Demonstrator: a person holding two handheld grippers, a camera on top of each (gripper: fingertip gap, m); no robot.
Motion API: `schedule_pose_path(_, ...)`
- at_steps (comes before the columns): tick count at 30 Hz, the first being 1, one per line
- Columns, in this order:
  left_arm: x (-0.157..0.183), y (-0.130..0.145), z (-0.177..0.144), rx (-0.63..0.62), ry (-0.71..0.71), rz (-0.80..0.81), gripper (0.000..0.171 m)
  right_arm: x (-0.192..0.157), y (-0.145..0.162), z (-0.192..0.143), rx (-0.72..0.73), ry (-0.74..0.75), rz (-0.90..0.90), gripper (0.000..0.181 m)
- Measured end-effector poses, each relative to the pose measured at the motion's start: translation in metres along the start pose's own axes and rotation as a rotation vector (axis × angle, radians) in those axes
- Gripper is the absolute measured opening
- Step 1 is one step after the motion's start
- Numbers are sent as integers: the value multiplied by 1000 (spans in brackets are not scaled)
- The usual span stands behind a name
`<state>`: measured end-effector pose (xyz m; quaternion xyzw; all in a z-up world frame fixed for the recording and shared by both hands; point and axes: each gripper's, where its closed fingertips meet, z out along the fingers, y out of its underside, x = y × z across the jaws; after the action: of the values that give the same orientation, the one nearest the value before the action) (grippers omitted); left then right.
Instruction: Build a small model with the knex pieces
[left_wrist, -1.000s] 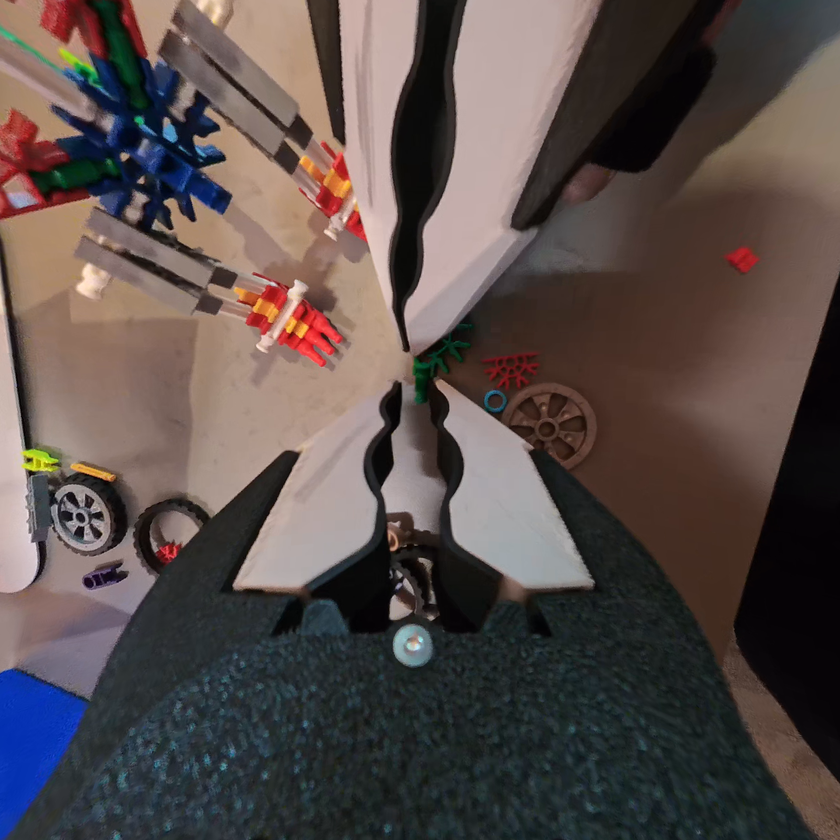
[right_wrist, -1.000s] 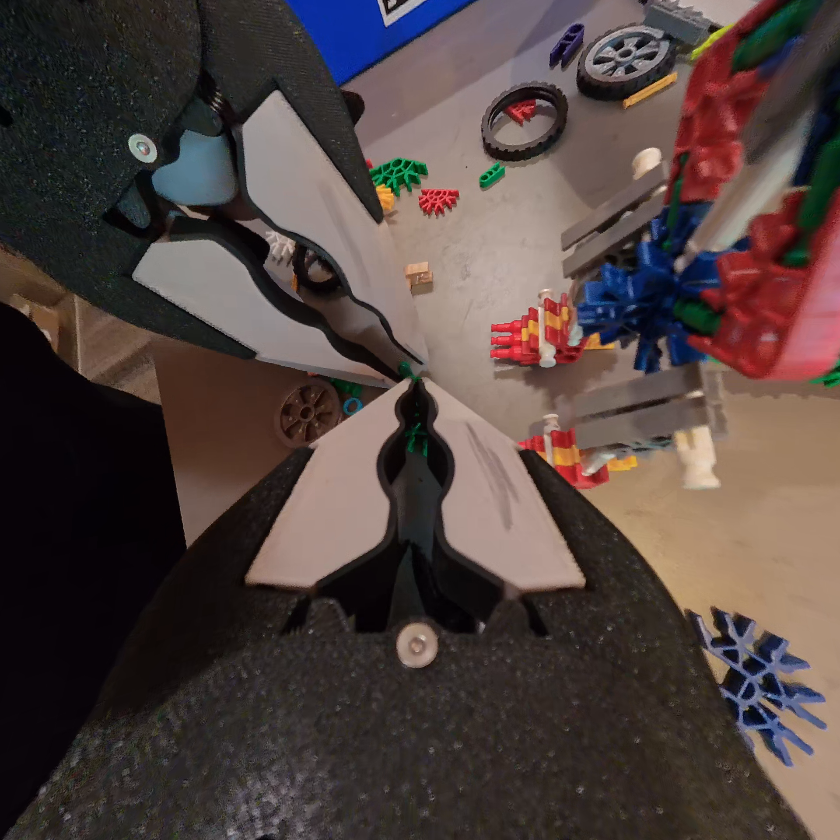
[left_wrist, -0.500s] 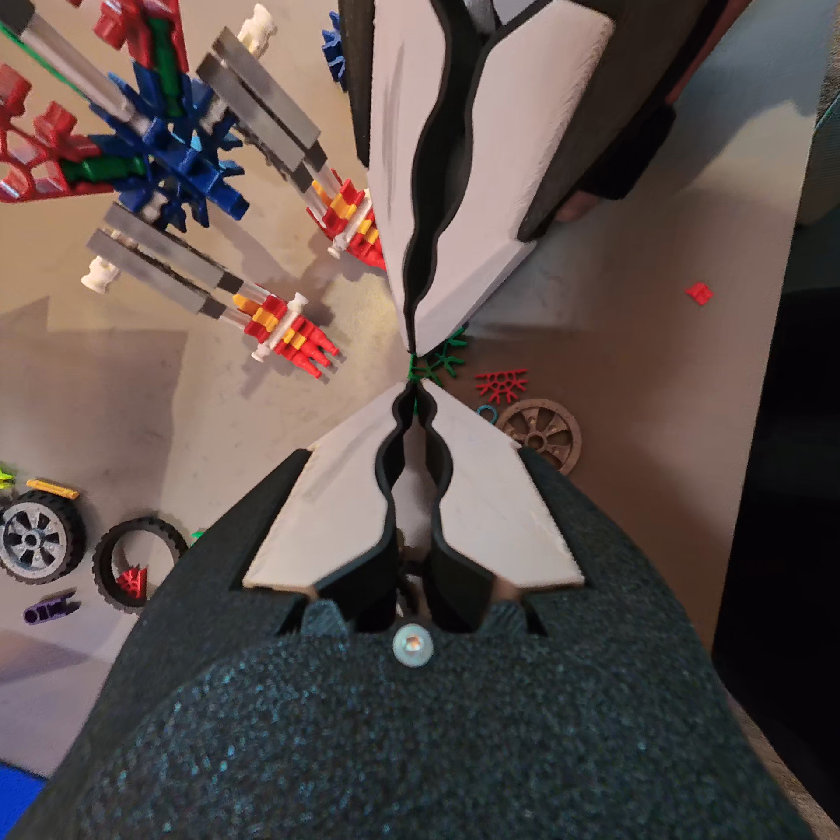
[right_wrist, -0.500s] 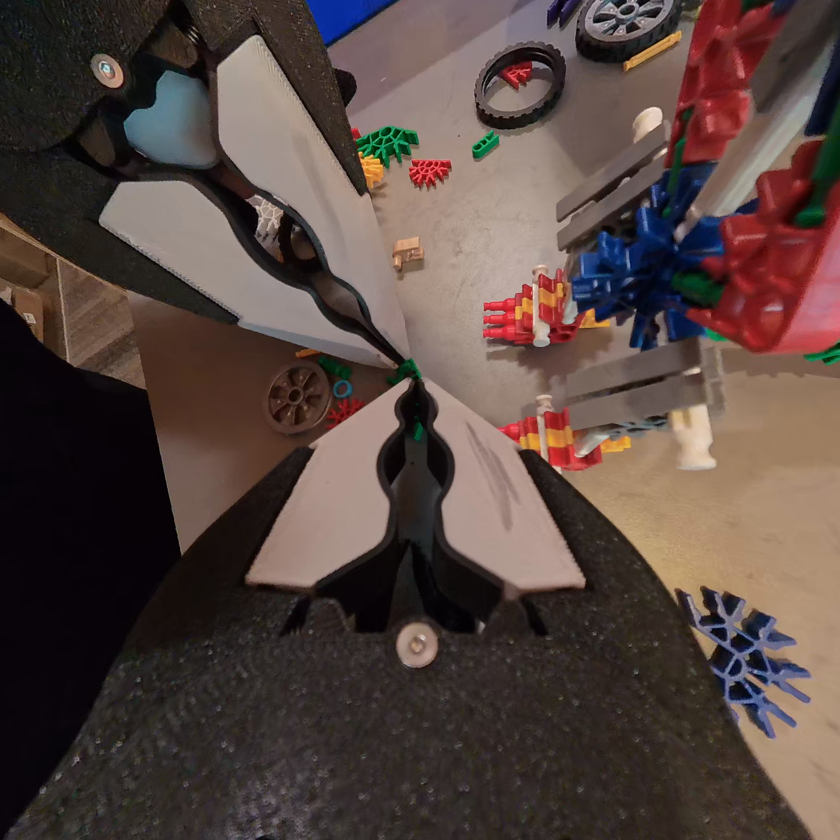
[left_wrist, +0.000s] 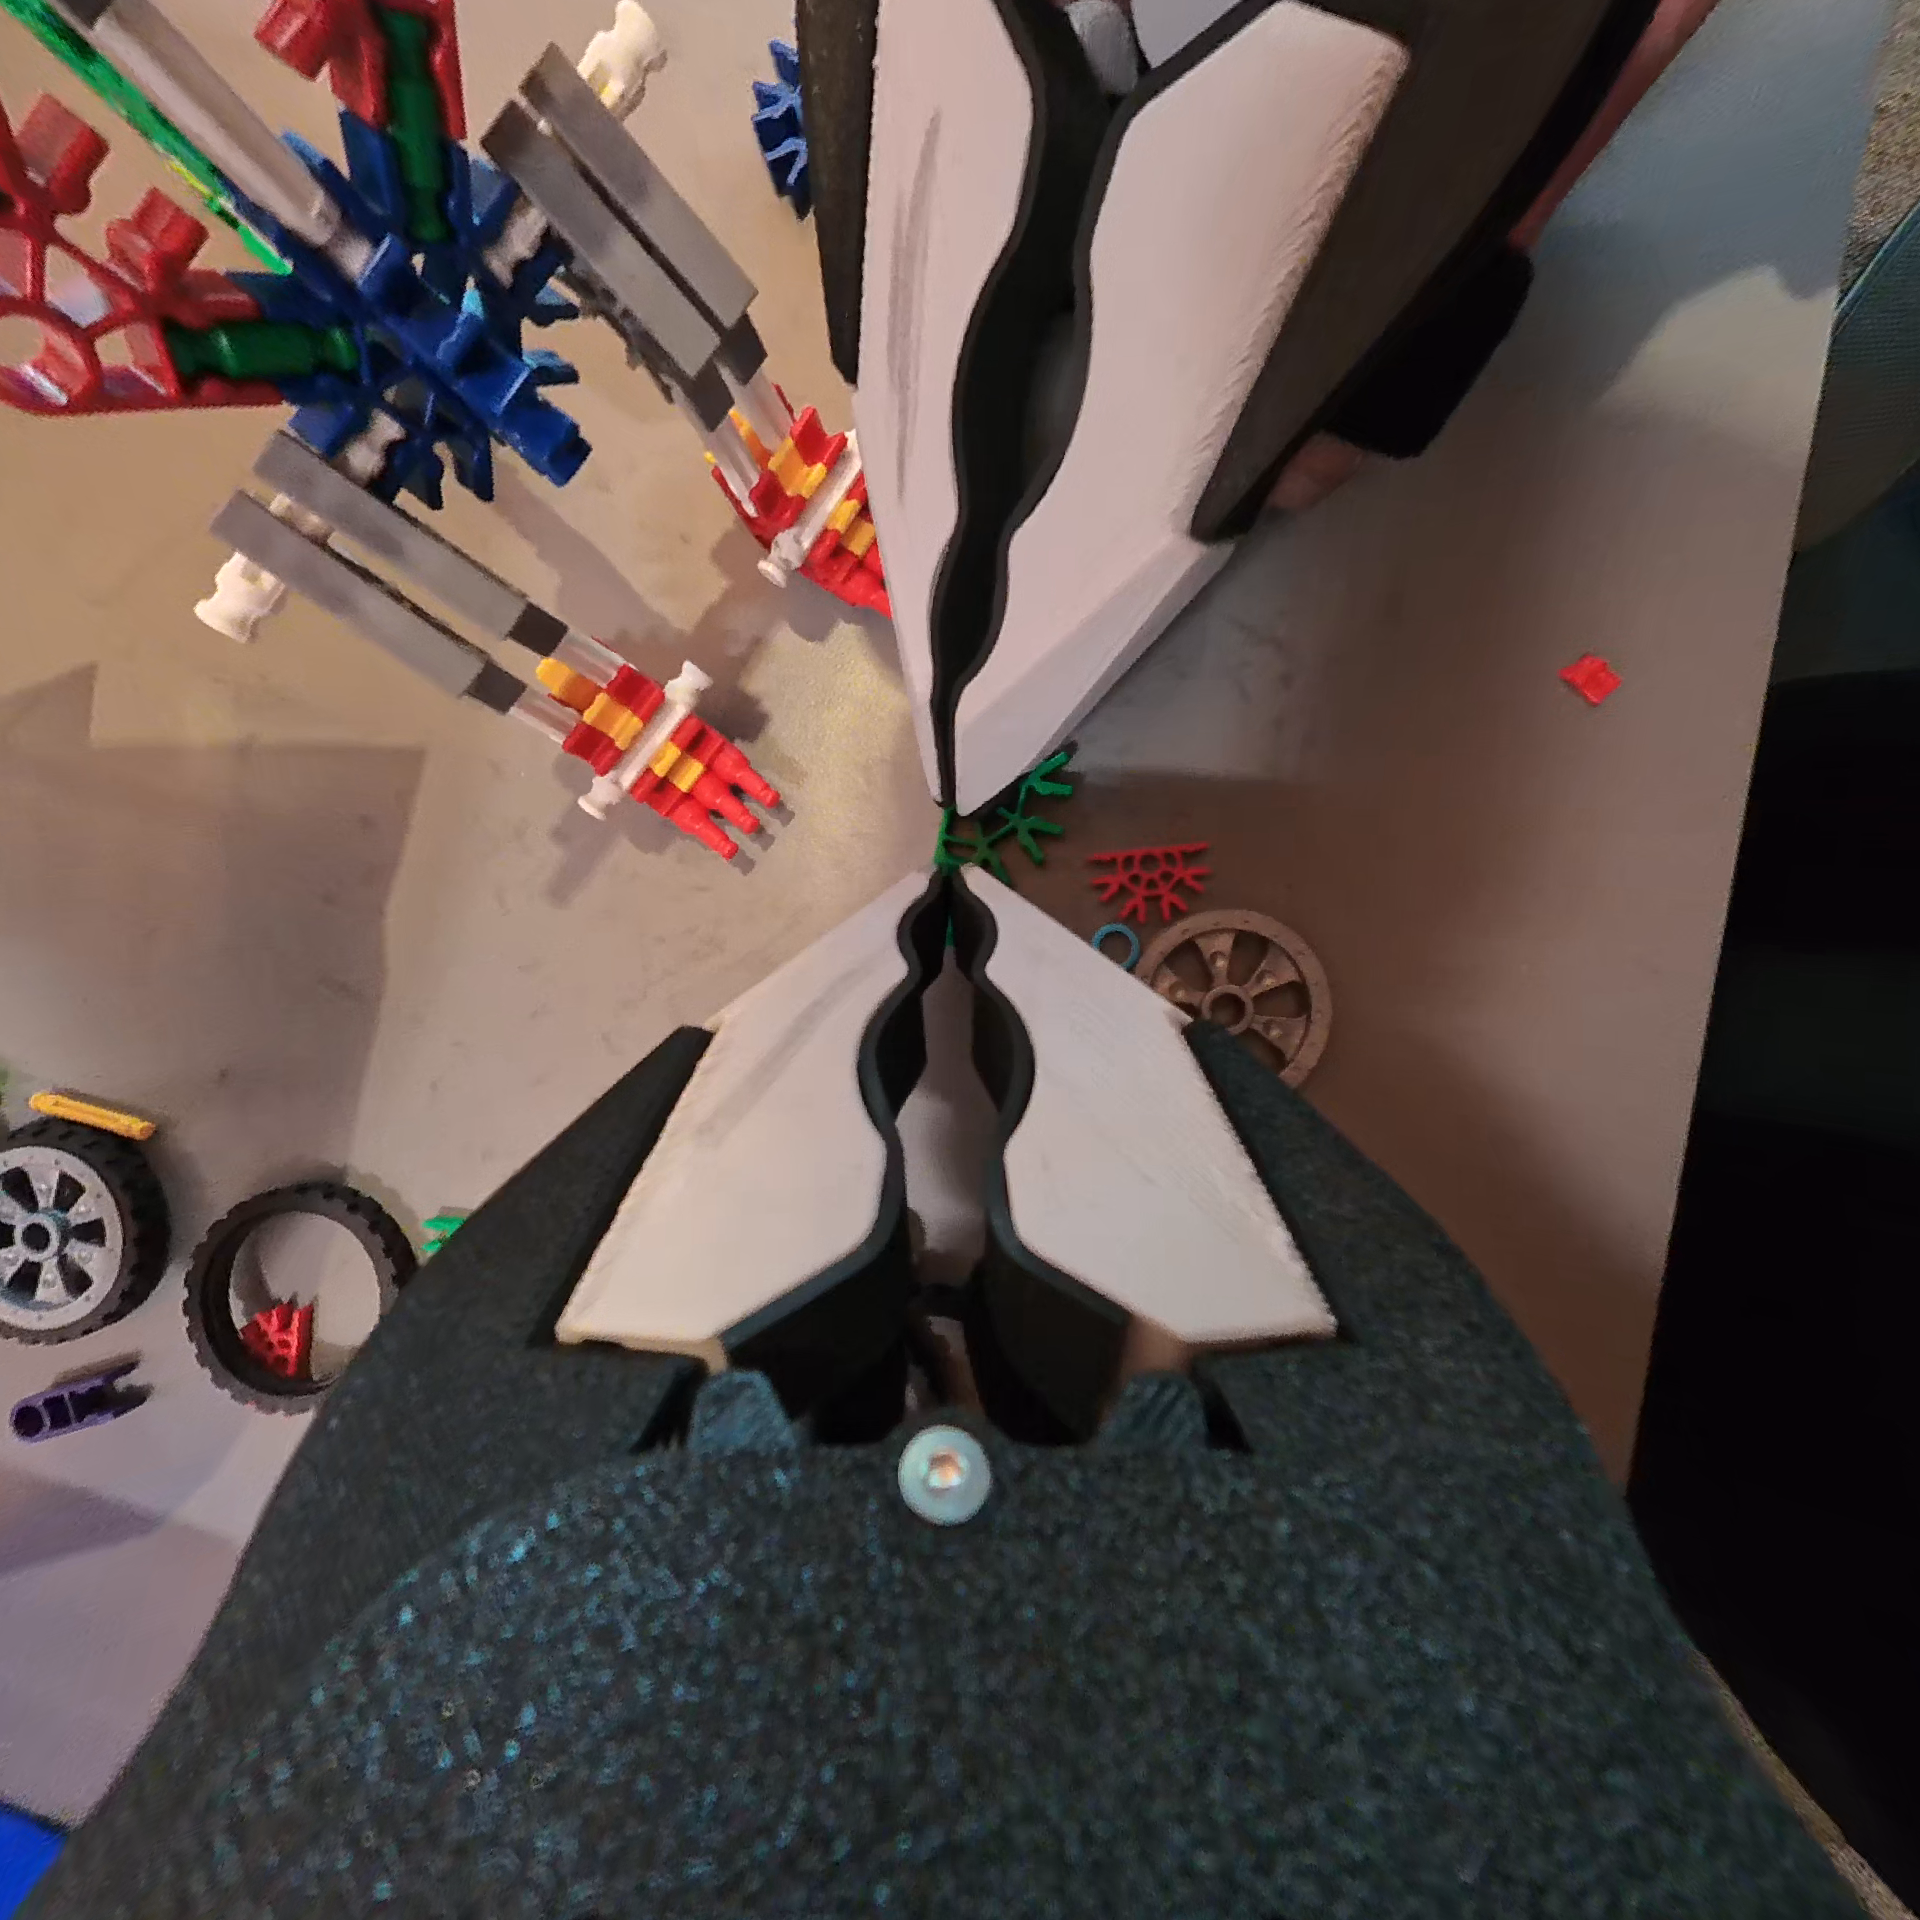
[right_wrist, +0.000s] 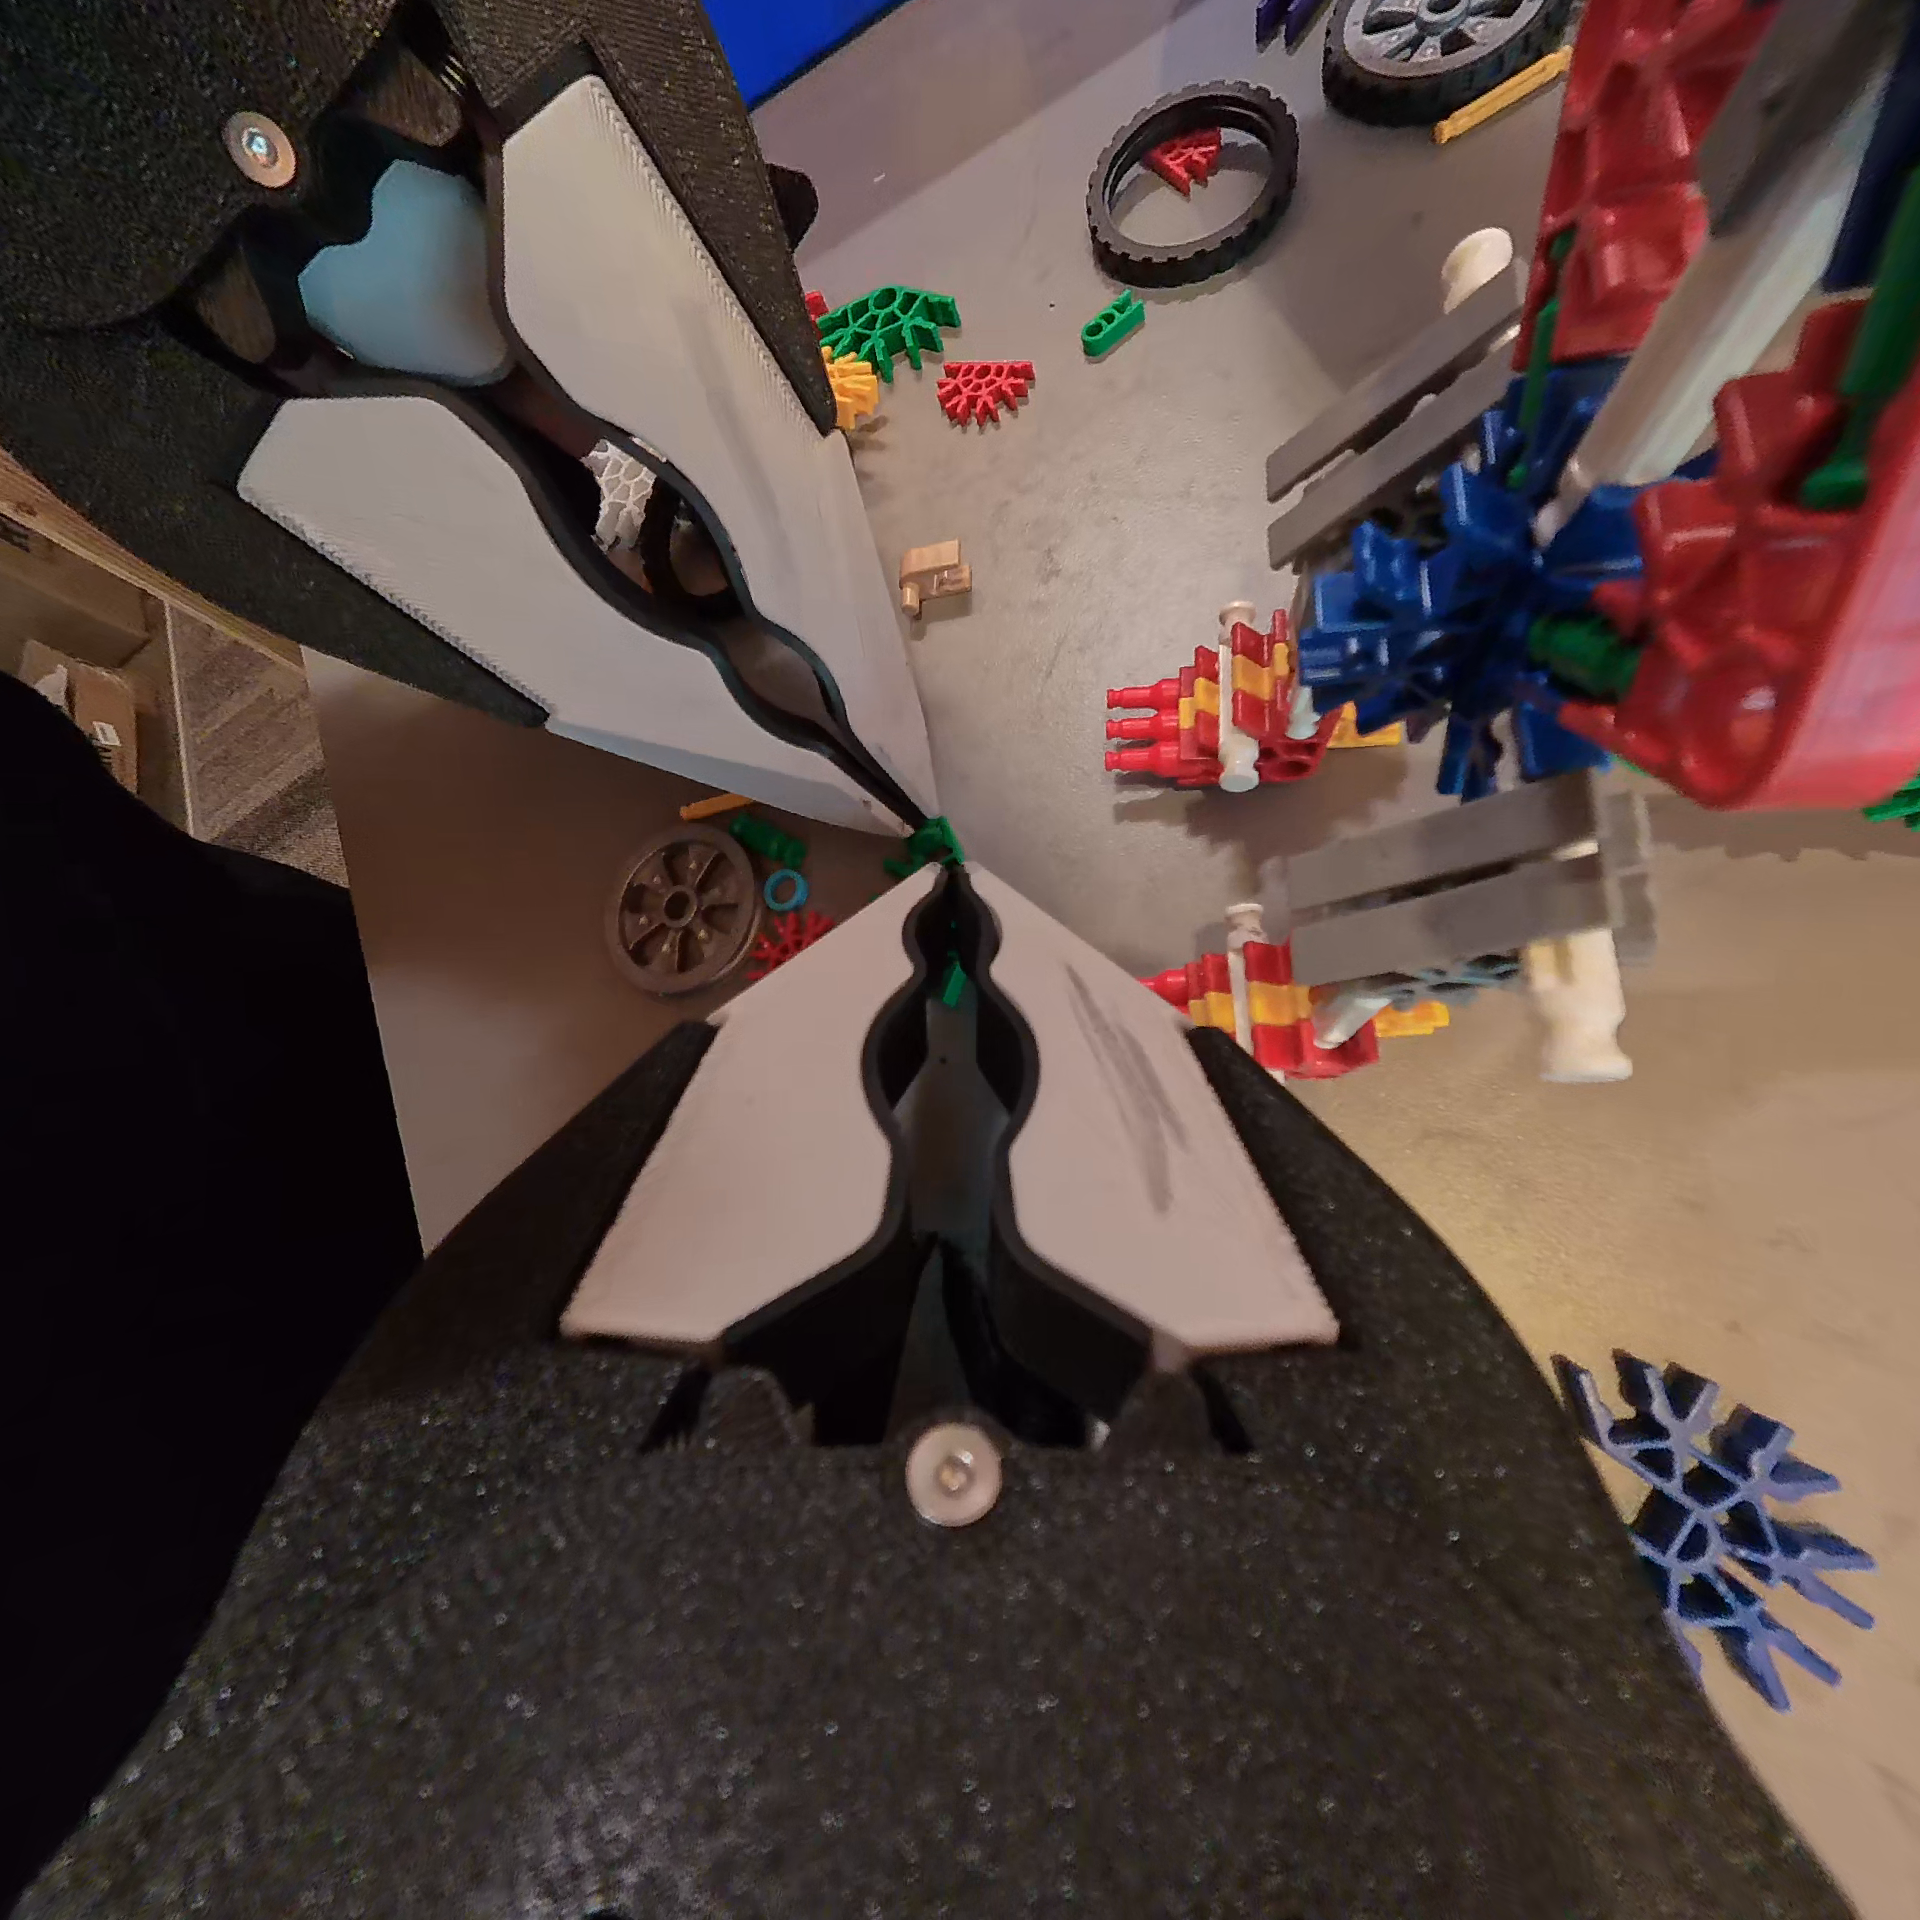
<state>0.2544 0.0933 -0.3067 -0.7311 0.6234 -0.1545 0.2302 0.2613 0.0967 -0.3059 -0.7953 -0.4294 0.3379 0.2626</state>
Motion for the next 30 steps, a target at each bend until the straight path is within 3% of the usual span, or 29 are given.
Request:
schedule_pose_path(16,0,-4,3,-7,-8,20,0,0,0,0,-1,-9,9,0)
schedule_pose_path(30,4,-4,5,-180,26,68,0,0,-1,1,-4,-24,26,0)
